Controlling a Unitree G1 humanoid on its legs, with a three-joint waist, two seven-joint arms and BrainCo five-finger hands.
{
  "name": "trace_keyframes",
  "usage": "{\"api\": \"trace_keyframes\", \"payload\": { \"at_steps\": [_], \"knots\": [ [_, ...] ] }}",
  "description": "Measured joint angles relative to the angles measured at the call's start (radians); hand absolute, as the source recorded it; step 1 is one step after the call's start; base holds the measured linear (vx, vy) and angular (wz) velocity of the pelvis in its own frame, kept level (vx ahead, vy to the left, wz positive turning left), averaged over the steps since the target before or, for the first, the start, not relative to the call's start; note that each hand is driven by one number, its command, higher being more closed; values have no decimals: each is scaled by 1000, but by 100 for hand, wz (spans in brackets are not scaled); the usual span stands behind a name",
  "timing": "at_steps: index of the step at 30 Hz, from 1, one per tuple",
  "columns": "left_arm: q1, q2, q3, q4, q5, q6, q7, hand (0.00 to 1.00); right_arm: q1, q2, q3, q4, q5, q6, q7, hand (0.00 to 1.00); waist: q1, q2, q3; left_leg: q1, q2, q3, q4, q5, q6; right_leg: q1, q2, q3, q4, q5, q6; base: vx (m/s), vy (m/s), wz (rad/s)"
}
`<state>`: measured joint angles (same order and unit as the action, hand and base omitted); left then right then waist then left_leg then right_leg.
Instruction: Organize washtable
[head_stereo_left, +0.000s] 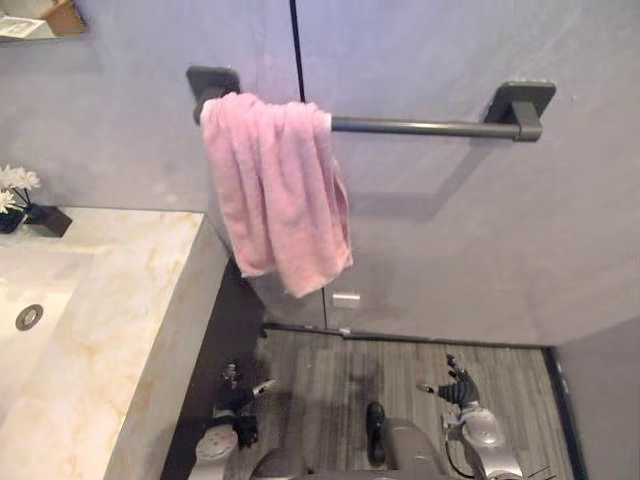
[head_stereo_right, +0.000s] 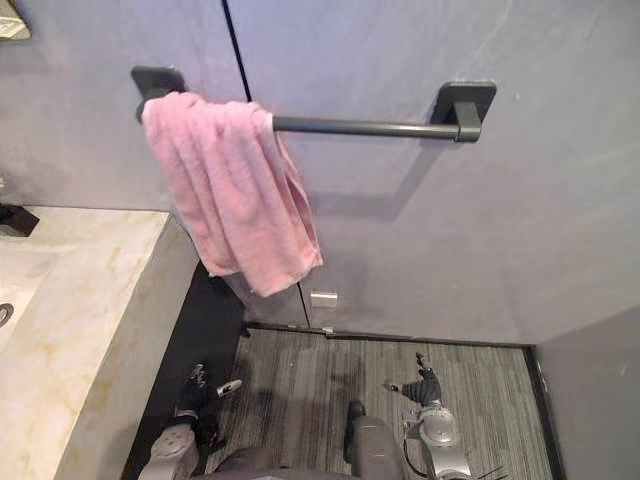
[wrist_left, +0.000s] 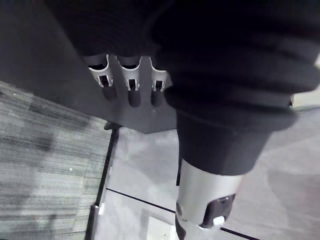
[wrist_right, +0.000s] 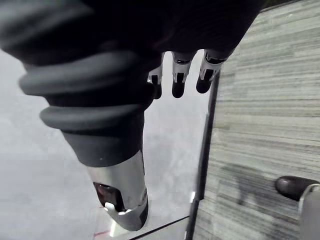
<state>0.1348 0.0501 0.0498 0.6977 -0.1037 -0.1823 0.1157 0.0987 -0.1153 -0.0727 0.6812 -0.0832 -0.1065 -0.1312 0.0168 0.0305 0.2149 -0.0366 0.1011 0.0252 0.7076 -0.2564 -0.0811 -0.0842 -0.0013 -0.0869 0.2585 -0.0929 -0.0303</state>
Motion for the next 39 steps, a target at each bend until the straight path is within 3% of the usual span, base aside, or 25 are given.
{"api": "trace_keyframes", "payload": {
  "at_steps": [3,5,6,7,12,18,23,27,35,36,39],
  "knots": [
    [4,-13,-3,0,0,0,-1,0,-11,3,-10,0,3,-2,-1,0,2,-6,-1,-17,27,56,-84,-17,29,71,-5,-4,-46,-4,-6,263,-79,2],
    [-2,-10,-3,-1,0,0,-1,0,-27,0,-31,3,3,-2,-1,0,0,0,-3,-33,17,57,-277,-8,18,82,-20,3,-60,-4,-4,213,55,-12],
    [-6,-9,-3,-2,0,0,0,0,-26,-5,-38,5,3,-2,-2,0,-2,12,-10,-31,21,52,-396,46,-1,85,-18,5,-71,-5,6,203,151,-15],
    [-9,-7,-6,-2,0,0,0,0,-22,-18,-43,10,3,-3,-2,0,-3,32,-11,-31,27,44,-463,147,-4,95,-5,9,-80,-8,17,164,148,-17],
    [14,30,-14,-108,3,0,-1,0,17,-9,-44,28,-3,-1,-1,0,-3,13,-19,64,-44,54,-604,193,32,141,-66,18,-132,-8,66,105,125,3],
    [92,57,-14,-424,24,-4,-4,0,27,-9,-34,10,-4,-4,-1,0,-3,7,-23,99,-67,34,-676,226,44,166,-82,4,-160,-3,76,19,27,10],
    [110,76,-12,-590,38,-50,2,0,40,-9,-25,-1,-7,-26,3,0,-3,8,-43,122,-69,30,-714,244,41,170,-77,4,-163,-3,76,-3,-2,1],
    [97,99,-15,-635,39,-77,19,0,57,-15,-1,-1,-12,-28,7,0,-7,9,-61,140,-67,24,-751,263,39,172,-71,3,-174,-1,78,-39,-24,1],
    [-14,160,-114,-585,72,-79,19,0,34,-28,64,-27,-46,-27,30,0,-33,4,-71,165,-70,34,-775,273,41,197,-70,14,-213,25,83,-13,1,-4],
    [-28,160,-129,-566,78,-78,19,100,35,-29,73,-38,-46,-27,30,0,-35,3,-71,172,-70,38,-778,273,41,201,-70,18,-217,27,83,-27,-1,-14],
    [-46,160,-153,-526,97,-76,18,100,15,-29,84,-40,-47,-26,31,0,-45,0,-73,173,-68,58,-782,273,41,201,-67,37,-241,46,83,-20,-3,-21]
  ]
}}
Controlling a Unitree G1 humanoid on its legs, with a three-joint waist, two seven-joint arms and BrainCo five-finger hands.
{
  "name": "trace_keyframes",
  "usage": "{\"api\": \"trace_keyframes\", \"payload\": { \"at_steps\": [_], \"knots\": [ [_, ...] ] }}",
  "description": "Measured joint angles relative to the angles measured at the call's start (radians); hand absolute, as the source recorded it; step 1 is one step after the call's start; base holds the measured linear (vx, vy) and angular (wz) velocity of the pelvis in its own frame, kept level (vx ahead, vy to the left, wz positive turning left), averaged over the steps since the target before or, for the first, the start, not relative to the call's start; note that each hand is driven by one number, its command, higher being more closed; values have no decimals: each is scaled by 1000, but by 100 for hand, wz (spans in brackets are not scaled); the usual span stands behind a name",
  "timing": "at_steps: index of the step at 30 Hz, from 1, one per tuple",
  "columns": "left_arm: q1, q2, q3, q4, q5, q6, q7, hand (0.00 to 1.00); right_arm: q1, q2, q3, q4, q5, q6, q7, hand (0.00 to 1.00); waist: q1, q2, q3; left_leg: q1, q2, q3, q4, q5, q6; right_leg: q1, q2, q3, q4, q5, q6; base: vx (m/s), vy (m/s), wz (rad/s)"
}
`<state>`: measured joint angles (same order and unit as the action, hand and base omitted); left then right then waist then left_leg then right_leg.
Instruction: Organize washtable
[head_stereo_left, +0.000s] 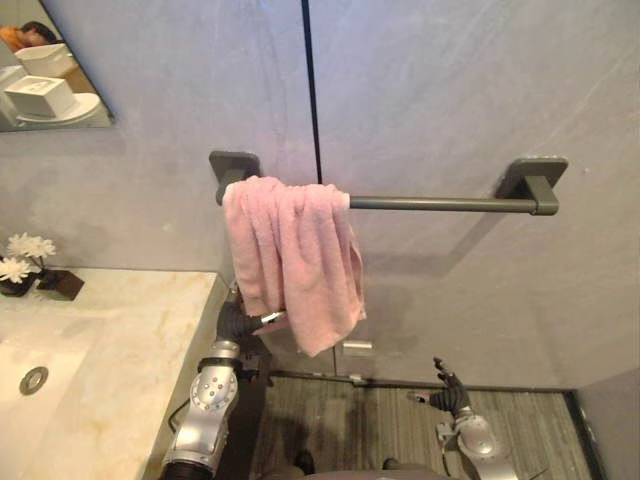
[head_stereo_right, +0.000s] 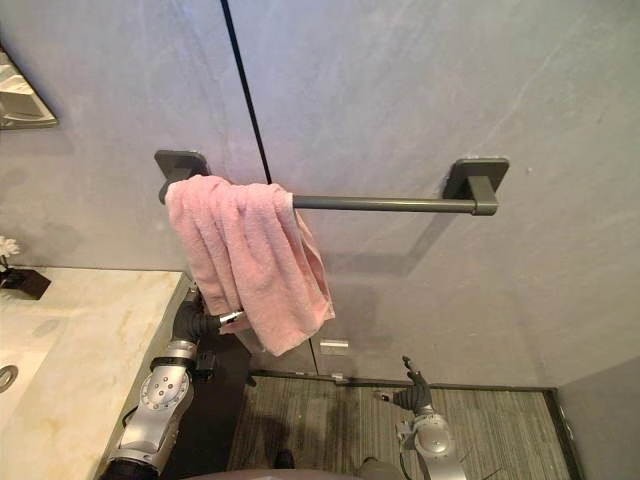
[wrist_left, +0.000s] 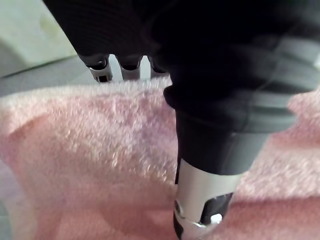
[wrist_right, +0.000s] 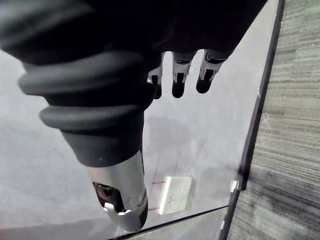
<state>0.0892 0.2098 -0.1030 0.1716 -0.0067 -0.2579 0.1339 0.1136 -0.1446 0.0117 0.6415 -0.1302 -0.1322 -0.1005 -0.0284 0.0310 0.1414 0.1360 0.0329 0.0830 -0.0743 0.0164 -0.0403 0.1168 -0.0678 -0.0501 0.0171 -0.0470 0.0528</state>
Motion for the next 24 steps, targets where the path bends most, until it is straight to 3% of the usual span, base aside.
{"api": "trace_keyframes", "payload": {
  "at_steps": [9,16,24],
  "knots": [
    [-39,1,-25,38,58,15,1,100,-17,-5,68,-200,-40,2,-3,0,-13,-3,-1,4,0,34,-15,0,0,-11,4,34,-24,23,4,-18,-10,-14],
    [-39,9,-26,38,60,15,3,100,-45,-46,152,-452,-67,-42,16,0,-9,-20,-10,4,1,40,-14,0,1,-15,3,53,-25,26,4,-10,-9,-3],
    [-39,8,-76,35,59,15,5,100,-116,-87,294,-551,-68,-61,49,0,-5,-25,-13,3,2,39,-10,0,1,-8,2,54,-23,29,5,-17,-11,-1]
  ]
}}
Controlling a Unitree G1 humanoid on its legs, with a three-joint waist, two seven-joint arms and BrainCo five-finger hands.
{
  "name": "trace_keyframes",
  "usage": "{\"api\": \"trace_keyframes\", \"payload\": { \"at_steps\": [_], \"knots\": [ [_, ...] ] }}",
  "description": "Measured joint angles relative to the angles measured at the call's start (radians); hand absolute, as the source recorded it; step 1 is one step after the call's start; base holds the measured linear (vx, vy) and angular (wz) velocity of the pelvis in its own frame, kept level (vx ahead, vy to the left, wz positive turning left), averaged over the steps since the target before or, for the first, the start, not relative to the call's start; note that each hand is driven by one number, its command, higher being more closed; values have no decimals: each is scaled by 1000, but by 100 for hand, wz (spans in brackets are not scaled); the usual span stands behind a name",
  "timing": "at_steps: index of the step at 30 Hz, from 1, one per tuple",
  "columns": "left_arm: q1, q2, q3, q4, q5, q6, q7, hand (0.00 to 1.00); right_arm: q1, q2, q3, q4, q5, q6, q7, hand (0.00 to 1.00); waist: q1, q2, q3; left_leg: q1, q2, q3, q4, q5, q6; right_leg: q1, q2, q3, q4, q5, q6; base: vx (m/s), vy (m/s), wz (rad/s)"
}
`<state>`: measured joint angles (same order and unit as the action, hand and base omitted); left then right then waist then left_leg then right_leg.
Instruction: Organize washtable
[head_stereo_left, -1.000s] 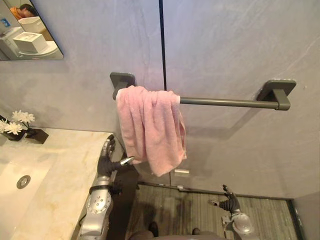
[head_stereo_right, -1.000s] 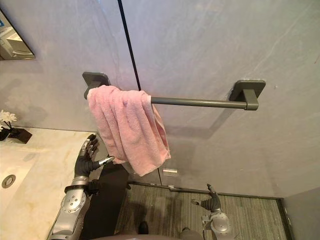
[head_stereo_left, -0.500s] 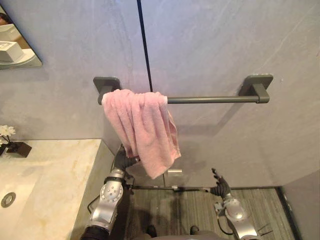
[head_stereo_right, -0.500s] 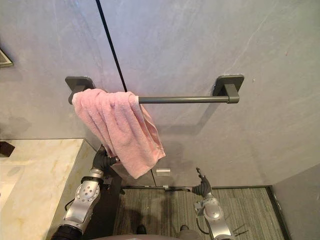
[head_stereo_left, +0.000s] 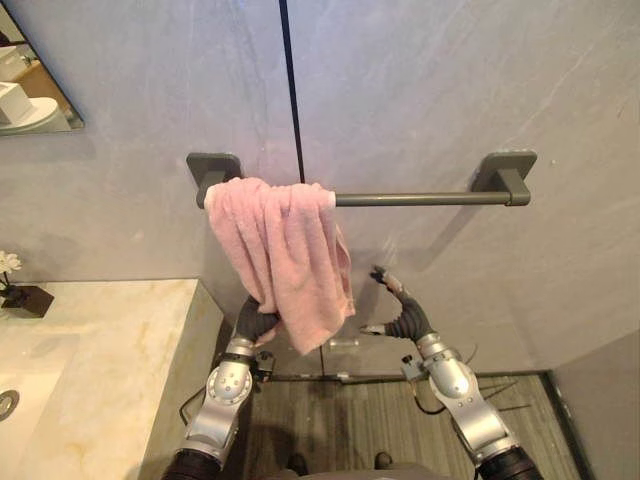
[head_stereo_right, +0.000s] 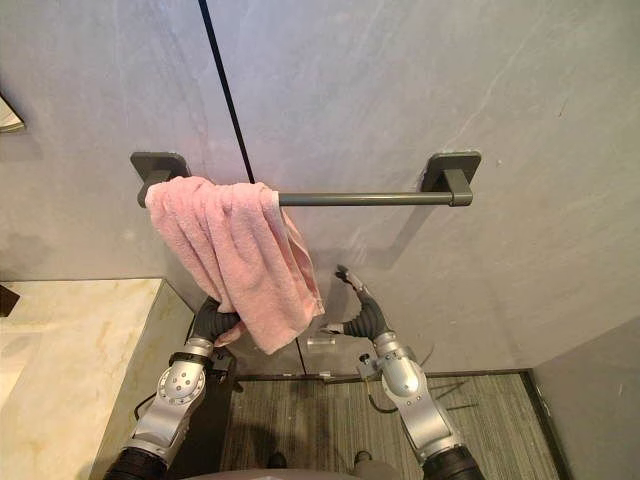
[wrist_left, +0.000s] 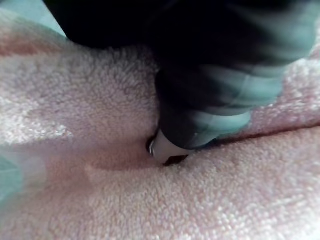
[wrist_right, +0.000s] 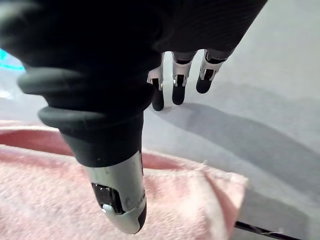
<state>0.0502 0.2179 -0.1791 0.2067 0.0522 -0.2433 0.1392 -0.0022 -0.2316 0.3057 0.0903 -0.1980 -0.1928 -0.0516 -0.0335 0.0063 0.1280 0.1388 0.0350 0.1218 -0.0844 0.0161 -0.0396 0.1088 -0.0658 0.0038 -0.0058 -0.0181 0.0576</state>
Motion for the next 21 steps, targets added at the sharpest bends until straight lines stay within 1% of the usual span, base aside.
{"api": "trace_keyframes", "payload": {
  "at_steps": [2,5,6,11,16,19,21],
  "knots": [
    [0,-2,-12,-1,0,0,11,100,-30,-7,31,0,0,0,5,0,4,0,0,-3,0,-5,1,0,0,0,0,-3,0,0,0,-25,-24,6],
    [0,-23,-17,-1,0,0,16,100,-65,-8,88,0,2,0,11,0,19,0,0,-6,0,-11,1,0,0,1,0,-8,-1,0,0,-17,-25,7],
    [0,-26,-22,-1,-1,0,17,100,-77,-3,109,1,3,-1,13,100,21,0,0,-9,-1,-17,1,2,2,1,0,-14,-1,0,0,-11,-24,12],
    [0,-39,-34,-1,-1,0,23,100,-124,30,141,15,12,0,10,100,23,0,-1,-19,-2,-39,1,9,7,1,-4,-33,-1,0,0,-20,-26,14],
    [0,-40,-37,-2,-2,0,38,100,-145,51,136,70,12,-1,-12,100,24,0,-1,-19,-1,-49,-3,17,9,5,-5,-43,-1,-1,0,-40,-20,7],
    [0,-40,-35,-2,-2,0,38,100,-142,51,114,85,12,1,-16,100,24,0,-1,-20,-1,-59,-7,20,8,7,-6,-52,0,-1,0,-43,-20,10],
    [2,-40,-30,-4,-2,0,38,100,-134,51,60,85,12,2,-31,100,25,0,-1,-21,0,-63,-8,22,7,7,-5,-56,0,-1,0,-33,-19,6]
  ]
}}
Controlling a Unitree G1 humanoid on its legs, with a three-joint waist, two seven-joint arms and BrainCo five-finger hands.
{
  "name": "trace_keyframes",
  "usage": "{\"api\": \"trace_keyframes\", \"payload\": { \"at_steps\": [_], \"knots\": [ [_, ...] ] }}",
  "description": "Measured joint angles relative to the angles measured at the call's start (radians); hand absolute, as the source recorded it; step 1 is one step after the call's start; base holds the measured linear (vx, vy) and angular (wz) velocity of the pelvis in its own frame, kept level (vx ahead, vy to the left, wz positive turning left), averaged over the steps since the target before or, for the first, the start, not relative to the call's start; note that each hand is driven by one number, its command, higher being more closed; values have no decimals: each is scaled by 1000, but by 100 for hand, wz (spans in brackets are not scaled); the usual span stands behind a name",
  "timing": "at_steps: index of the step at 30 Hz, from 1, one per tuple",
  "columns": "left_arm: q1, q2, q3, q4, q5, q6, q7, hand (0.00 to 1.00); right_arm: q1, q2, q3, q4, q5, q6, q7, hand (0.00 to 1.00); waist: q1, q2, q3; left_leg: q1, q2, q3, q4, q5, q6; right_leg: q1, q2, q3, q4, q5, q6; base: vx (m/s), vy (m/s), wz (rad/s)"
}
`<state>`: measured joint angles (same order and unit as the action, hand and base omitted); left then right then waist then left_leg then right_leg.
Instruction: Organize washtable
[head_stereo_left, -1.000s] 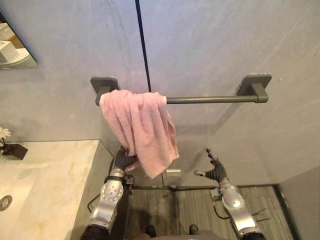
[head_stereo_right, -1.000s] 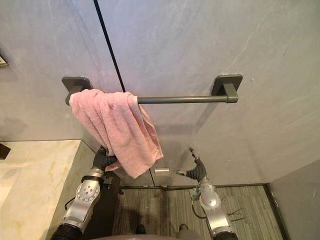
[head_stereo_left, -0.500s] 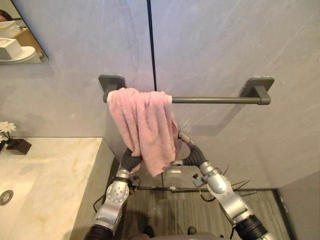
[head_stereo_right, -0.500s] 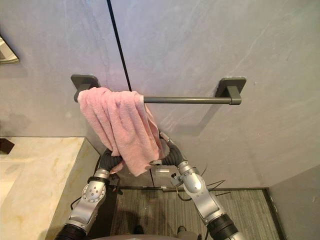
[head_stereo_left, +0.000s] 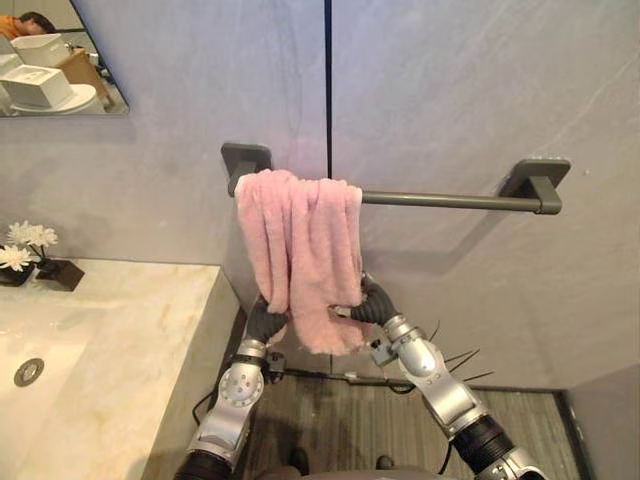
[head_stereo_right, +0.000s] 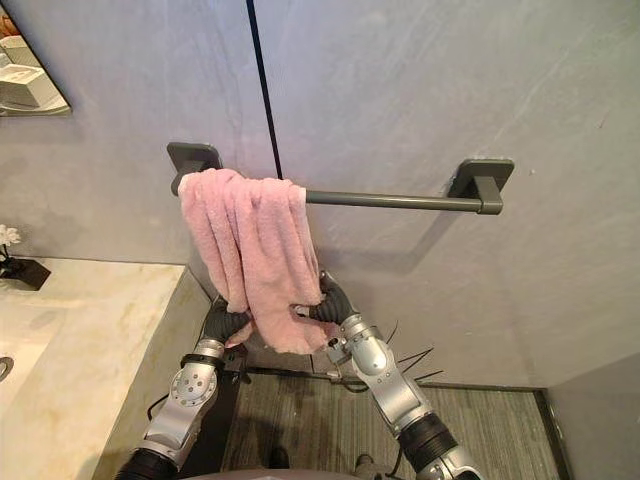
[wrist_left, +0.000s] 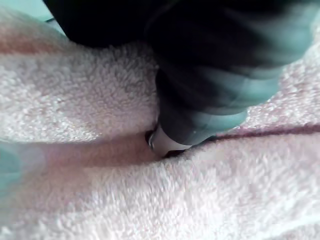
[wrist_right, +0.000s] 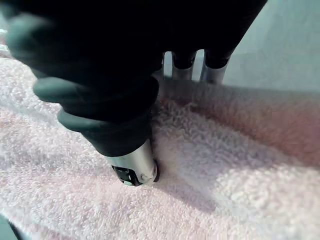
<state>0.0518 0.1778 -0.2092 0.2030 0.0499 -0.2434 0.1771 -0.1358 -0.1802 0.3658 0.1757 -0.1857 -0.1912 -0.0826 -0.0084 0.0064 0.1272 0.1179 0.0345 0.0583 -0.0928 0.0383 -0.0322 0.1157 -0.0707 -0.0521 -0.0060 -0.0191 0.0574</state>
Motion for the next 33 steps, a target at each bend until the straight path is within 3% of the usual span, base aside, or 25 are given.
{"api": "trace_keyframes", "payload": {
  "at_steps": [8,16,33],
  "knots": [
    [12,-49,15,-55,0,-3,-9,100,78,31,-166,-11,0,-24,-11,100,-4,-1,0,0,1,3,0,0,0,-1,0,2,-1,0,0,0,0,0],
    [11,-102,14,-59,-1,-6,-67,100,149,100,-248,-42,0,-35,-11,100,-15,-6,-3,-1,0,29,-1,-4,2,-17,0,29,3,-2,3,-19,-10,-9],
    [8,-129,14,-58,-22,-5,-112,100,143,220,-348,15,59,-46,-11,100,-36,-12,-7,3,-8,54,0,-28,4,-25,-2,57,3,-10,15,-1,-9,-5]
  ]
}}
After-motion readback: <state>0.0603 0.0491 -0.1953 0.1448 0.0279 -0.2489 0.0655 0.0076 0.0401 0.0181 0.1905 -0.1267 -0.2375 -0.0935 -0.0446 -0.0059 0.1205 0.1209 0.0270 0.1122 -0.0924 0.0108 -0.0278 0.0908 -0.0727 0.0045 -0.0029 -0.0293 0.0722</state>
